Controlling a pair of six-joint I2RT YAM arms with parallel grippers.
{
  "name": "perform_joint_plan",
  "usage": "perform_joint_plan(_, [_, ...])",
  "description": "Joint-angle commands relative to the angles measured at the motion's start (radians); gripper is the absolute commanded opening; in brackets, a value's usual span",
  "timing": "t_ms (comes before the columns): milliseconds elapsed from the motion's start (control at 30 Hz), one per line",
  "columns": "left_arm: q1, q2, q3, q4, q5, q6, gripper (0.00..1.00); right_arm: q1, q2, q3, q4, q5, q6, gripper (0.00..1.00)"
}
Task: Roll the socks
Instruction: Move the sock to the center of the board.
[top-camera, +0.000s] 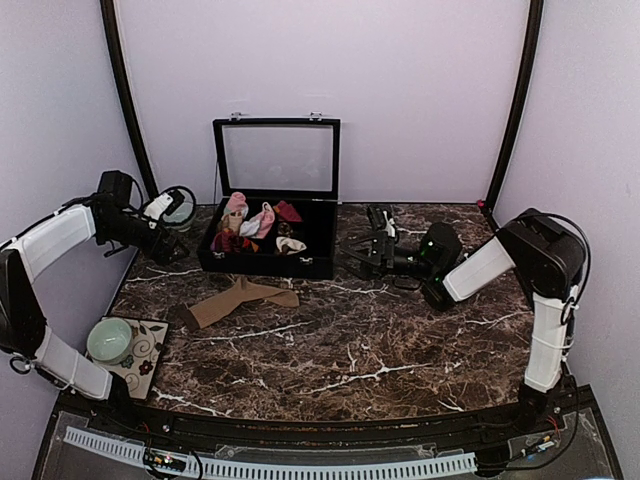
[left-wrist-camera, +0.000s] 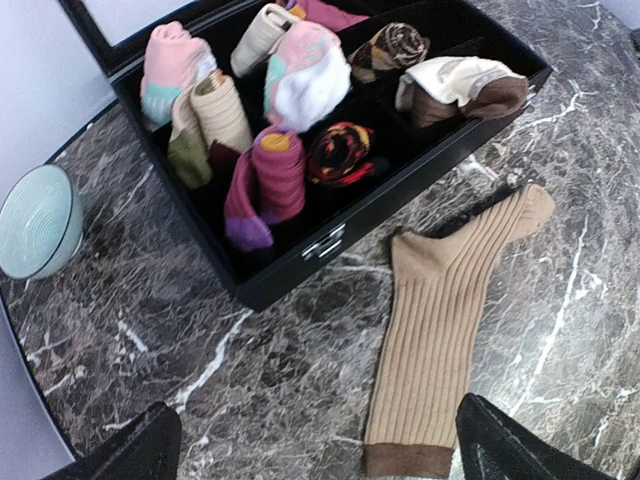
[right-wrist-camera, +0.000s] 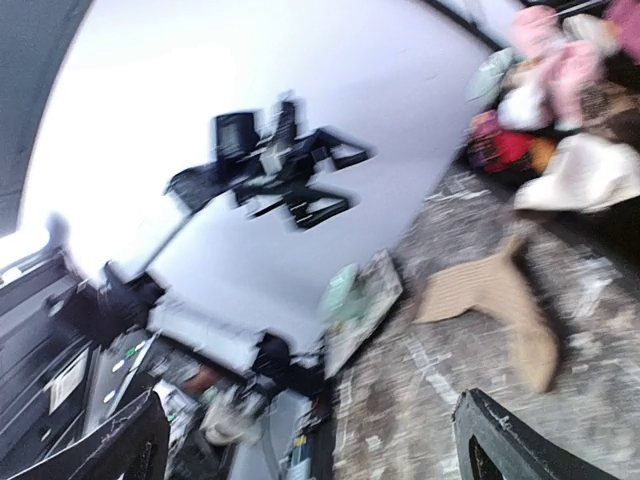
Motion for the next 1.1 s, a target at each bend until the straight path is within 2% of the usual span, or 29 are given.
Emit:
perform_joint_plan(0, [0.038, -0.02, -0.054, -0.002, 0.037, 0.129, 0.87, 0.038, -0.067, -0.046, 0.273, -0.139, 0.135, 1.0])
perform_joint_plan(100, [0.018, 0.061, -0.069, -0.08, 0.092, 0.2, 0.74, 0.045, -0.107, -0.085, 0.127, -0.129, 0.029, 1.0])
perform_joint_plan(233, [-0.07, 0.173, -0.087, -0.098, 0.017, 0.222, 0.69, 0.073, -0.13, -0.074, -0.039, -0.134, -0.065, 0.99])
perform_joint_plan(367, [-0.128, 0.255, -0.101, -0.032, -0.051, 0.203, 0.66, 0.117, -0.188, -0.021, -0.431, -0.099, -0.334, 0.91])
perform_joint_plan(433, [-0.145, 0.301, -0.085, -0.02, -0.083, 0.193, 0.61, 0.151, -0.237, 0.031, -0.7, -0.044, -0.512, 0.88])
perform_joint_plan(500, [-0.16, 0.34, -0.078, -0.007, -0.117, 0.184, 0.58, 0.194, -0.275, 0.101, -0.986, 0.068, -0.704, 0.88])
perform_joint_plan(600, [-0.177, 0.385, -0.074, 0.0, -0.142, 0.181, 0.51, 0.25, -0.296, 0.167, -1.232, 0.285, -0.836, 0.87])
perform_joint_plan(667, [-0.196, 0.403, -0.08, 0.004, -0.154, 0.177, 0.48, 0.285, -0.298, 0.183, -1.32, 0.403, -0.872, 0.84])
perform_joint_plan(800, [-0.24, 0.412, -0.112, 0.016, -0.174, 0.172, 0.46, 0.331, -0.298, 0.162, -1.344, 0.552, -0.874, 0.78])
perform_joint_plan(933, [-0.299, 0.403, -0.141, -0.034, -0.148, 0.17, 0.43, 0.373, -0.309, 0.142, -1.375, 0.715, -0.869, 0.77])
perform_joint_plan(1067, [-0.406, 0.362, -0.183, -0.097, -0.089, 0.159, 0.4, 0.379, -0.335, 0.086, -1.369, 0.81, -0.837, 0.77])
